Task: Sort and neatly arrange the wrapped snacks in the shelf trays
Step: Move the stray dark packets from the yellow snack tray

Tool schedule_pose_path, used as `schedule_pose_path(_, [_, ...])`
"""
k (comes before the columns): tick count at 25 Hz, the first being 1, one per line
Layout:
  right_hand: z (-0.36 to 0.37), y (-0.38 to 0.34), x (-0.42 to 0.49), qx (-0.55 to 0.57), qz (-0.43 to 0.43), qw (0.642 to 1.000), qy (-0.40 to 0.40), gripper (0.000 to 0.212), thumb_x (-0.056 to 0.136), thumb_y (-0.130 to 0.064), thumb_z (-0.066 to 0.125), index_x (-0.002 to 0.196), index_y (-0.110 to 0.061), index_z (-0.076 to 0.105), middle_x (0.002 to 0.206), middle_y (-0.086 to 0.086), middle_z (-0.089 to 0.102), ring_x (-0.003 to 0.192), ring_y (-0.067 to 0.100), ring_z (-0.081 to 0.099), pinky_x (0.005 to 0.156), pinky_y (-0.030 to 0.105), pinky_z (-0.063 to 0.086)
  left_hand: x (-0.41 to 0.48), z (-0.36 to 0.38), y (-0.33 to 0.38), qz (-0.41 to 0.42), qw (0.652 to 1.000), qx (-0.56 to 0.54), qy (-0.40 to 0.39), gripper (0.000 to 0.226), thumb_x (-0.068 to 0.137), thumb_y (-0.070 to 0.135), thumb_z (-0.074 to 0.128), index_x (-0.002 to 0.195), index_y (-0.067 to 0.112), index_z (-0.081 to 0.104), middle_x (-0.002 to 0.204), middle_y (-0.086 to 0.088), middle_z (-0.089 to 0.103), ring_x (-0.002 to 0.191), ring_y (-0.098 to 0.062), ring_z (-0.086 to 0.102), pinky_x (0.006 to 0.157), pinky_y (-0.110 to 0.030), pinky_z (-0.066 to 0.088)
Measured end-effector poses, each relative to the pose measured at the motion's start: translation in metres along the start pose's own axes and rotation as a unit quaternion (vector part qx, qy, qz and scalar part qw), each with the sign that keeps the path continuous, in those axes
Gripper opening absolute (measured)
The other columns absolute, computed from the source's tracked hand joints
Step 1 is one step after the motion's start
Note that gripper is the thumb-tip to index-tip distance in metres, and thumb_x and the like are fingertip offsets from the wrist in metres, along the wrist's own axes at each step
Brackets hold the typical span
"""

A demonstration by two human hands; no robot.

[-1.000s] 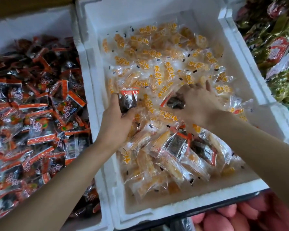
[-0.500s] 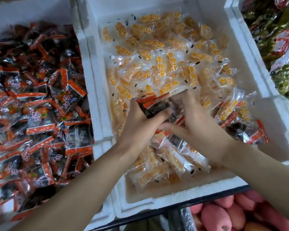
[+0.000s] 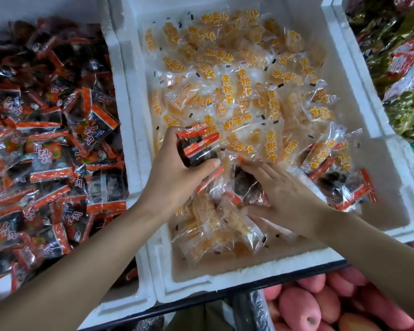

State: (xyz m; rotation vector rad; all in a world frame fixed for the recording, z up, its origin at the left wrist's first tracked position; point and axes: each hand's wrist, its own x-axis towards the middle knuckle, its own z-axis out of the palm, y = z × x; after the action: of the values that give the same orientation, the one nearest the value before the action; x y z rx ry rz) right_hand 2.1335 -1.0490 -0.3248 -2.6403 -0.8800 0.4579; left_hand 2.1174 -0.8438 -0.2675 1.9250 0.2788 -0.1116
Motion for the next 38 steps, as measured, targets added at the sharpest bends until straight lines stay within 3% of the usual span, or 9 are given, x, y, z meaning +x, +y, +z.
schedule_pose_path(2, [-0.002,-0.001,0.008,-0.005,0.028,0.999,-0.015,0.085,0.079,-0.054,0.054,0.147,-0.017,0.021,0.150,-0.003,0.030,0.138,0.017,0.021,0.113,0.033,0.019,0.000,-0.001,-0.003,-0.004,1.000,-0.001,0.002,0.045,0.078,0.016,0.075,0.111,0.023,0.046,0.094,0.013,0.062,0.080,0.010,0.061,0.065,-0.005,0.046])
schedule_pose_path(6, [-0.005,-0.002,0.015,-0.042,-0.001,0.997,0.058,0.055,0.077,-0.034,0.070,0.127,-0.014,0.056,0.120,0.007,0.061,0.116,0.029,0.051,0.099,0.043,0.041,-0.003,0.001,-0.007,-0.006,1.000,-0.001,-0.003,0.046,0.078,0.017,0.075,0.113,0.024,0.046,0.098,0.013,0.060,0.082,0.014,0.058,0.064,-0.002,0.043])
schedule_pose_path(9, [-0.013,-0.005,0.014,-0.024,0.004,0.993,0.113,0.026,0.088,-0.034,0.056,0.107,-0.018,0.065,0.102,0.000,0.064,0.094,0.023,0.061,0.075,0.036,0.053,-0.004,0.001,-0.007,0.000,1.000,-0.001,0.009,0.042,0.081,0.021,0.073,0.112,0.026,0.045,0.095,0.015,0.059,0.080,0.011,0.059,0.064,-0.002,0.043])
schedule_pose_path(17, [-0.053,-0.053,0.033,0.183,0.088,0.953,0.223,0.021,0.092,-0.039,0.050,0.102,-0.020,0.056,0.069,-0.002,0.064,0.053,0.006,0.060,0.051,0.025,0.049,-0.008,-0.055,-0.012,0.040,0.996,0.045,0.067,0.056,0.076,0.018,0.076,0.117,0.031,0.041,0.098,0.016,0.059,0.082,0.011,0.060,0.065,-0.010,0.048])
schedule_pose_path(22, [-0.033,-0.124,0.099,0.213,0.021,0.964,0.157,0.023,0.090,-0.036,0.059,0.095,-0.014,0.063,0.062,0.002,0.061,0.061,0.021,0.062,0.056,0.027,0.043,-0.020,-0.118,-0.047,-0.011,0.983,0.125,0.134,0.067,0.076,0.019,0.076,0.130,0.021,0.037,0.094,0.031,0.048,0.080,0.027,0.050,0.067,0.004,0.035])
schedule_pose_path(26, [-0.016,-0.160,0.147,0.257,-0.005,0.957,0.135,0.027,0.092,-0.028,0.058,0.110,-0.008,0.056,0.079,0.009,0.065,0.074,0.025,0.065,0.068,0.037,0.052,-0.019,-0.158,-0.073,-0.076,0.973,0.151,0.154,0.067,0.082,0.029,0.071,0.137,0.012,0.037,0.109,0.006,0.059,0.103,-0.016,0.058,0.082,-0.019,0.041])
schedule_pose_path(29, [-0.005,-0.185,0.167,0.286,-0.046,0.948,0.131,0.040,0.090,-0.006,0.057,0.128,-0.008,0.043,0.112,0.008,0.054,0.094,0.018,0.061,0.087,0.030,0.048,-0.017,-0.184,-0.086,-0.072,0.967,0.197,0.144,0.051,0.084,0.029,0.067,0.126,0.011,0.045,0.101,0.001,0.060,0.095,-0.013,0.058,0.082,-0.018,0.046])
schedule_pose_path(32, [0.002,-0.178,0.156,0.195,-0.097,0.964,0.151,0.043,0.089,0.000,0.053,0.130,-0.006,0.045,0.125,0.009,0.046,0.106,0.021,0.056,0.091,0.018,0.039,-0.020,-0.177,-0.078,-0.074,0.934,0.315,0.154,0.073,0.089,0.021,0.063,0.148,0.010,0.021,0.140,-0.015,0.034,0.134,-0.027,0.027,0.112,-0.037,0.027])
schedule_pose_path(38, [0.007,-0.115,0.065,0.040,-0.115,0.973,0.196,0.028,0.088,-0.020,0.050,0.116,-0.014,0.054,0.108,0.005,0.056,0.104,0.017,0.049,0.089,0.020,0.030,-0.043,-0.121,-0.050,0.180,0.911,0.363,0.079,0.038,0.085,0.009,0.061,0.122,0.011,0.053,0.115,-0.005,0.045,0.111,-0.016,0.042,0.100,-0.026,0.034])
